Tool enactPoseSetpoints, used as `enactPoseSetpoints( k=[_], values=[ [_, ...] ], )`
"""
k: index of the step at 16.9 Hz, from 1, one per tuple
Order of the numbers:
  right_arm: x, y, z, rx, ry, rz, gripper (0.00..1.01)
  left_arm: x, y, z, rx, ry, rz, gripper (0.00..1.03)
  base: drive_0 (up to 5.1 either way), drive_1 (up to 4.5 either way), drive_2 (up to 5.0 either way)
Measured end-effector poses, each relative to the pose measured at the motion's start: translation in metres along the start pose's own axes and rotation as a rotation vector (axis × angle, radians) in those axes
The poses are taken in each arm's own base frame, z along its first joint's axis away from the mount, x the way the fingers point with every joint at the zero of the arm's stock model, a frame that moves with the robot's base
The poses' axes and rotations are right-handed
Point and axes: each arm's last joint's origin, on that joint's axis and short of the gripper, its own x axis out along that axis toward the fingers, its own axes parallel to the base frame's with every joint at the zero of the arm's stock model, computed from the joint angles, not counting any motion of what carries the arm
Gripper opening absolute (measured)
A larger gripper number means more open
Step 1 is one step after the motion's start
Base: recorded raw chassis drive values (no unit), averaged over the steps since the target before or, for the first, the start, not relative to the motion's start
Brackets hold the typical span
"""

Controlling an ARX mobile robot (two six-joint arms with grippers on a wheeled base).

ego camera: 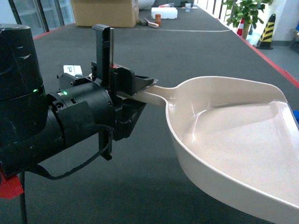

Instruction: Place part in tray to right shelf

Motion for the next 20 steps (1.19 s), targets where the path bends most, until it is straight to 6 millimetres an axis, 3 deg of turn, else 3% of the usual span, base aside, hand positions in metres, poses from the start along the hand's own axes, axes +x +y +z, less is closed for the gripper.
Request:
enactPoseSetpoints(
  k=[7,8,9,11,12,17,20],
  values=[
    [0.0,0.0,0.0,0.0,0.0,0.0,0.98,-0.001,-0.009,0.0,-0.006,0.0,-0.034,0.19,0.0,0.0,0.0],
    [0.0,0.001,-0.003,-0.001,0.146,-0.071,0.98,-0.001,-0.009,0.0,-0.007,0.0,-0.034,0.19,0.0,0.0,0.0],
    [0.025,-0.023,-0.011,-0.025,0.349,-0.36,0.98,-0.001,-0.009,0.0,-0.01,0.001,-0.035,0.19,0.0,0.0,0.0],
    [0.105,-0.054,-0.026,-0.082,0.39,-0.115,0.98,-0.001,-0.009,0.0,-0.011,0.0,-0.035,0.17,0.0,0.0,0.0],
    [0.121,-0.056,-0.03,-0.106,0.391,-0.062,0.98,-0.001,-0.01,0.0,-0.011,0.0,-0.036,0.17,0.0,0.0,0.0],
    [0.162,-0.06,-0.063,-0.136,0.538,0.128,0.98,-0.001,-0.009,0.0,-0.011,-0.001,-0.036,0.17,0.0,0.0,0.0],
    [0.183,-0.057,-0.071,-0.146,0.556,0.212,0.98,-0.001,-0.009,0.0,-0.011,0.0,-0.036,0.17,0.0,0.0,0.0]
  ],
)
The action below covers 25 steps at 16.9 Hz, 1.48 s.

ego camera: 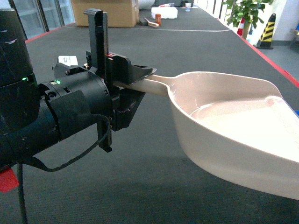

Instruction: Place part in tray to right shelf

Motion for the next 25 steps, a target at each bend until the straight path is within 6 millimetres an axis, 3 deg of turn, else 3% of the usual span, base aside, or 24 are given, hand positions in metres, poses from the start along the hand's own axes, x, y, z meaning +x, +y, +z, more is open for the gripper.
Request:
enactPoseSetpoints(
  k=[6,10,11,13,15,18,20,22,23,25],
  values=[
    [0.046,0.012,0.008,-0.058,0.002,0.11,0.98,0.0,0.0,0.0,0.0,0.0,0.0,0.17,0.0,0.0,0.0],
    [0.078,0.023,0.017,-0.107,-0.057,0.067,0.97,0.0,0.0,0.0,0.0,-0.001,0.0,0.17,0.0,0.0,0.0],
    [0.081,0.025,0.016,-0.106,-0.057,0.046,0.91,0.0,0.0,0.0,0.0,-0.005,0.001,0.17,0.0,0.0,0.0],
    [0.079,0.029,0.012,-0.064,-0.069,0.03,0.65,0.0,0.0,0.001,0.006,-0.005,0.004,0.17,0.0,0.0,0.0],
    [0.063,0.024,0.009,-0.031,-0.077,0.012,0.49,0.0,0.0,0.001,0.004,-0.002,0.001,0.17,0.0,0.0,0.0],
    [0.012,0.012,0.012,0.016,-0.086,0.014,0.47,0.0,0.0,0.001,0.003,-0.002,0.001,0.17,0.0,0.0,0.0],
    [-0.034,0.005,0.036,0.007,-0.174,0.015,0.47,0.0,0.0,0.001,0.003,-0.002,0.001,0.17,0.0,0.0,0.0],
    [-0.067,0.013,0.071,-0.053,-0.309,0.021,0.47,0.0,0.0,0.001,0.003,-0.002,0.001,0.17,0.0,0.0,0.0],
    [-0.087,0.029,0.1,-0.096,-0.431,0.05,0.47,0.0,0.0,0.001,0.003,-0.002,0.001,0.17,0.0,0.0,0.0],
    [-0.088,0.064,0.134,-0.078,-0.504,0.133,0.47,0.0,0.0,0.001,0.003,-0.002,0.001,0.17,0.0,0.0,0.0]
  ],
)
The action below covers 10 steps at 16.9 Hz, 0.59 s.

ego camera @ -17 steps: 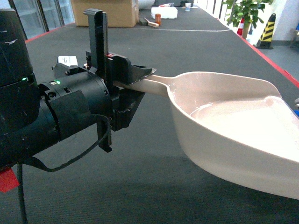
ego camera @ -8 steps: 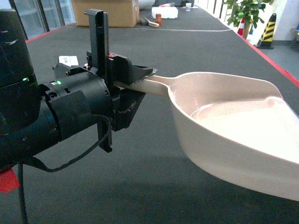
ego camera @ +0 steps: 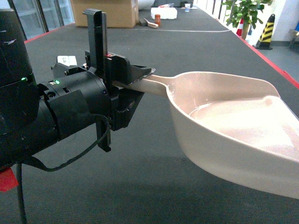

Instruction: Place part in tray to right shelf

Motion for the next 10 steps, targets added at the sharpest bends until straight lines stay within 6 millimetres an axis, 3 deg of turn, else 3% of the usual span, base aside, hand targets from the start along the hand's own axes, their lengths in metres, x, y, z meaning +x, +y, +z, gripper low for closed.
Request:
enactPoseSetpoints(
  k=[1,3,4,5,7,9,10],
  values=[
    [0.014,0.014,0.0,0.052,0.037,0.025,0.47,0.0,0.0,0.0,0.0,-0.001,0.0,0.17,0.0,0.0,0.0],
    [0.047,0.058,-0.021,0.164,0.209,0.11,0.47,0.0,0.0,0.0,0.0,0.0,0.0,0.17,0.0,0.0,0.0],
    [0.057,0.08,-0.024,0.189,0.245,0.154,0.47,0.0,0.0,0.0,0.0,0.0,0.0,0.17,0.0,0.0,0.0],
    [0.062,0.089,-0.023,0.208,0.264,0.178,0.47,0.0,0.0,0.0,0.0,0.0,0.0,0.17,0.0,0.0,0.0],
    [0.063,0.093,-0.022,0.225,0.293,0.14,0.64,0.0,0.0,0.0,-0.003,0.0,0.0,0.17,0.0,0.0,0.0],
    [0.049,0.083,-0.009,0.235,0.26,0.06,0.89,0.0,0.0,0.0,0.001,0.0,0.004,0.17,0.0,0.0,0.0],
    [0.042,0.081,-0.001,0.236,0.239,0.037,0.97,0.0,0.0,0.0,0.0,-0.002,0.002,0.17,0.0,0.0,0.0]
  ],
)
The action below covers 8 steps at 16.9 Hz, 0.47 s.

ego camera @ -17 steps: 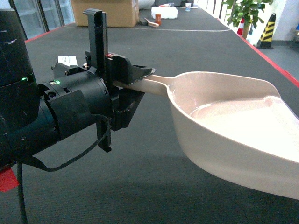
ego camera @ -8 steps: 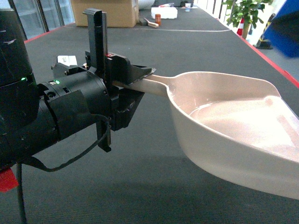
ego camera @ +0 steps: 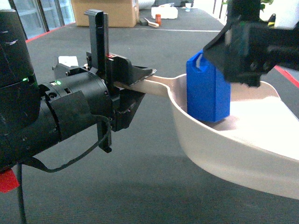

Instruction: Place part in tray to right shelf

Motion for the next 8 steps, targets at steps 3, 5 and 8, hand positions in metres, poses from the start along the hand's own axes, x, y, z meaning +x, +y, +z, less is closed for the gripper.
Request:
enactPoseSetpoints(
  k=[3,5,8],
  values=[
    [-0.076,0.032,0.046,0.126,-0.26,0.091,0.98,0.0,0.0,0.0,0.0,0.002,0.0,0.16,0.0,0.0,0.0],
    [-0.173,0.085,0.089,0.526,-0.617,0.468,0.98,0.0,0.0,0.0,0.0,-0.001,0.001,0.16,0.0,0.0,0.0],
    [-0.165,0.135,0.073,0.694,-0.552,0.441,0.98,0.001,0.0,-0.003,-0.001,0.012,-0.002,0.16,0.0,0.0,0.0]
  ],
)
